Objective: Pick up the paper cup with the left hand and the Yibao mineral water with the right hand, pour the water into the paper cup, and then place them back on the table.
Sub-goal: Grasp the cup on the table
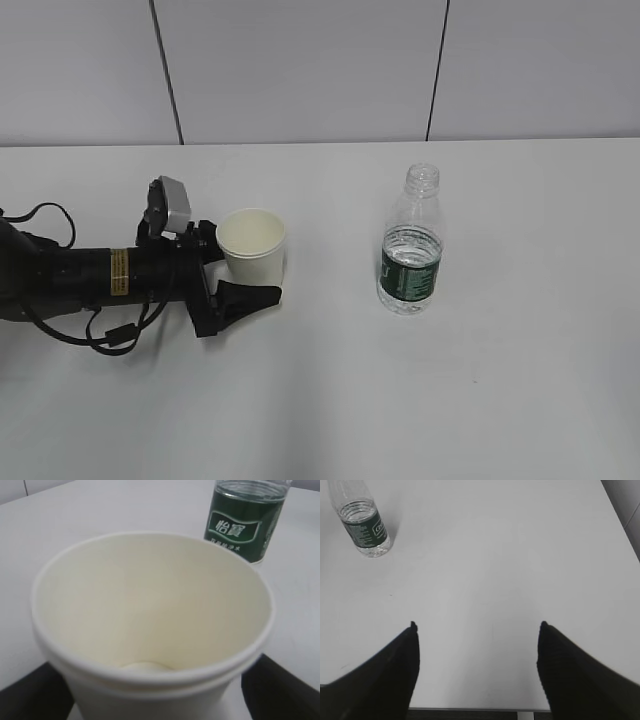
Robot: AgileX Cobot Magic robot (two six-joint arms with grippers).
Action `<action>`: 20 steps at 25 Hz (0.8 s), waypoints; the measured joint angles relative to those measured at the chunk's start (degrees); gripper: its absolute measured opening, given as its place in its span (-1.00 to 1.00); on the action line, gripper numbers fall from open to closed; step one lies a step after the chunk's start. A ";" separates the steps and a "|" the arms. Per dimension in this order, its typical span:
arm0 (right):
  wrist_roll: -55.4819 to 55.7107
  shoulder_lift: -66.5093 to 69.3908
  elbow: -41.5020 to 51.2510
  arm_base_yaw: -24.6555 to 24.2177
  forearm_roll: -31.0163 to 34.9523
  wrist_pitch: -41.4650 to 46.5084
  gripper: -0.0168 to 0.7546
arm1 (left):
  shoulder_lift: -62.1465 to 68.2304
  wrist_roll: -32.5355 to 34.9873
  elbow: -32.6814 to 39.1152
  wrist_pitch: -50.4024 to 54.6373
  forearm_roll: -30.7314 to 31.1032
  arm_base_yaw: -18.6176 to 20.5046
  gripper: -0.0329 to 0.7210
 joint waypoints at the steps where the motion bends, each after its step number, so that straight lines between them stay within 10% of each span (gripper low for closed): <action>1: 0.00 0.00 0.00 0.00 0.00 0.00 0.52 | 0.00 0.00 0.00 0.00 -0.08 -0.06 0.66; 20: 0.00 0.00 0.00 0.00 0.00 0.00 0.52 | 1.11 0.00 -0.30 0.00 -4.34 -1.46 0.62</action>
